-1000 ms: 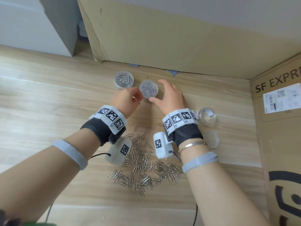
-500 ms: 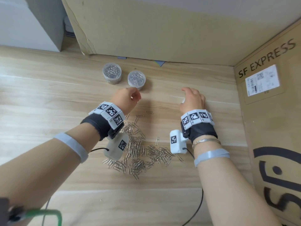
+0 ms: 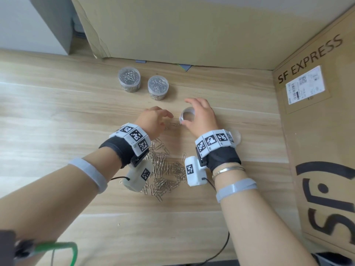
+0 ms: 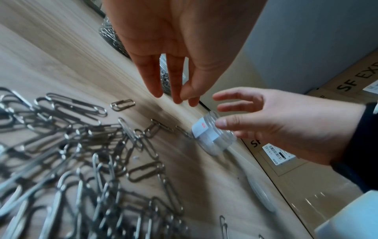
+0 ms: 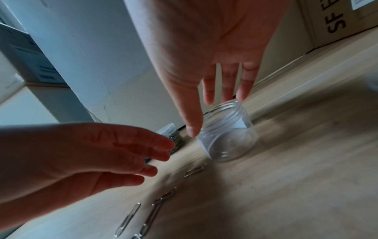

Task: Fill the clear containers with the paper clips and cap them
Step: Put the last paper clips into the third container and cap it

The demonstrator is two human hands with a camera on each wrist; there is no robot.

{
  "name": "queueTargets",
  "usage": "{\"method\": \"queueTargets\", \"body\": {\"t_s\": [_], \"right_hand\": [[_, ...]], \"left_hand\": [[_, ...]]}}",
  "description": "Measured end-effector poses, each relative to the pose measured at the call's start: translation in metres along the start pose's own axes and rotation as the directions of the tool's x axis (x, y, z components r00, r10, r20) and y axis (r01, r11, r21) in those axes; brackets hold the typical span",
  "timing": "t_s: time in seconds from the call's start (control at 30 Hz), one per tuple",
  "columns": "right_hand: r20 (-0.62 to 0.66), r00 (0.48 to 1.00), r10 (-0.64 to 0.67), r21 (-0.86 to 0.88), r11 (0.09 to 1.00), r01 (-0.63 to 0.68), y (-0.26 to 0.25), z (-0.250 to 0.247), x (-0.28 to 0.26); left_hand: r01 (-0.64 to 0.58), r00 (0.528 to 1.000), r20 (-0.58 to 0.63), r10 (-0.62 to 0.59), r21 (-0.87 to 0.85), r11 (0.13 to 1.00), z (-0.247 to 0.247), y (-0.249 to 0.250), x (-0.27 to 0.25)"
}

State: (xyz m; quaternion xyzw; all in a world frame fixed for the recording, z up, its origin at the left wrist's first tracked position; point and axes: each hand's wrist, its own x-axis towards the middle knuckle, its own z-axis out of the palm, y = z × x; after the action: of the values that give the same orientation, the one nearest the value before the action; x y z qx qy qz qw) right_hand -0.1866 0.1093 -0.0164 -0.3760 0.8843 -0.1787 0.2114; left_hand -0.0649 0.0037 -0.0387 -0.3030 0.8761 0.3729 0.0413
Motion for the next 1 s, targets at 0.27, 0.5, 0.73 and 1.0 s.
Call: {"method": "queueTargets", "body": {"t_s": [0.27,0.5,0.73,1.0], "right_hand": [[-0.017,0.974,0.226,-0.111,0.968,-0.227,0.031,-0.018,-0.037],[0.114,0.917,0.381,-0.172,0.917,-0.360,0.043,-0.004,-0.067],[0.161,0.915,0.369,-0.118,0.928,-0.354,0.019,0.025,-0.083],[0.128,0.879,0.459,-0.205,0.880,-0.429,0.028,0.009,-0.085]], "left_hand": [[-0.021,0.995,0.095,0.012,0.094,0.995,0.028,-0.005,-0.003],[-0.004,0.985,0.172,-0.015,0.115,0.993,0.034,0.000,-0.018],[-0.027,0.980,0.198,0.026,0.005,1.000,0.029,0.012,-0.040],[0.116,0.988,0.089,-0.126,0.116,0.986,0.004,-0.008,-0.043]]}}
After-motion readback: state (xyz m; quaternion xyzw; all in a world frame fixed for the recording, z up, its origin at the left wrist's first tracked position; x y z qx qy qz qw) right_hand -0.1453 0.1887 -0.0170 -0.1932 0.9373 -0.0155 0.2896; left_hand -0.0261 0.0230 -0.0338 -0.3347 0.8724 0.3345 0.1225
